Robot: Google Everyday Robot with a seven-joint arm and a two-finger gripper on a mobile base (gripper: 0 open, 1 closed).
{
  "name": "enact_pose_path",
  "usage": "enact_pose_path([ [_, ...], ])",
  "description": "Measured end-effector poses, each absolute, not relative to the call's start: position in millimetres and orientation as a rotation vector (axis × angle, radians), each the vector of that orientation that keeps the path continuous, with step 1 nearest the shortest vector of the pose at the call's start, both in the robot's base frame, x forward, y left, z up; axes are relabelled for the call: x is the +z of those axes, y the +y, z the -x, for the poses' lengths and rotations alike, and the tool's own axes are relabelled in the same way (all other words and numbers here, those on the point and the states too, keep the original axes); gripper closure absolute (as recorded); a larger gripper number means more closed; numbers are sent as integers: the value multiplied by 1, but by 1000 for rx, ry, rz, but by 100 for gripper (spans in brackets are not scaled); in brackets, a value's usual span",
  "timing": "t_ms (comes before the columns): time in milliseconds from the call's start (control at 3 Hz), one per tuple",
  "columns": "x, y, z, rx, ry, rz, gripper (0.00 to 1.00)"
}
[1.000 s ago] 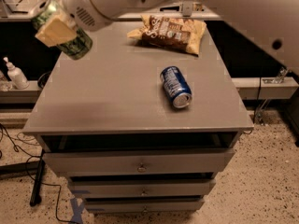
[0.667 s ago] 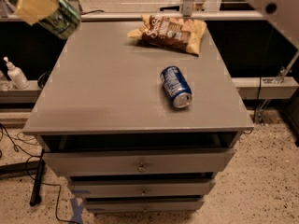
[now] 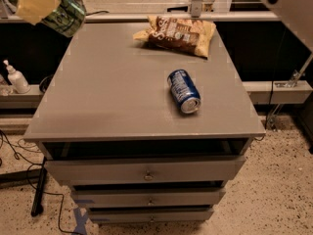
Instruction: Knock green can over
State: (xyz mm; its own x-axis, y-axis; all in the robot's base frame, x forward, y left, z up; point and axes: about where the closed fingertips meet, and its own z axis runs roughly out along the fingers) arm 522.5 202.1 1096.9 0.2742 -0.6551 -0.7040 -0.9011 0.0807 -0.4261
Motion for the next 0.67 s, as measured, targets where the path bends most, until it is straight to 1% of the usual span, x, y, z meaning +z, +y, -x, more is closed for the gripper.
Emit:
enact_pose_path([
  [667, 1062, 186, -532, 242, 1472, 1776, 100],
])
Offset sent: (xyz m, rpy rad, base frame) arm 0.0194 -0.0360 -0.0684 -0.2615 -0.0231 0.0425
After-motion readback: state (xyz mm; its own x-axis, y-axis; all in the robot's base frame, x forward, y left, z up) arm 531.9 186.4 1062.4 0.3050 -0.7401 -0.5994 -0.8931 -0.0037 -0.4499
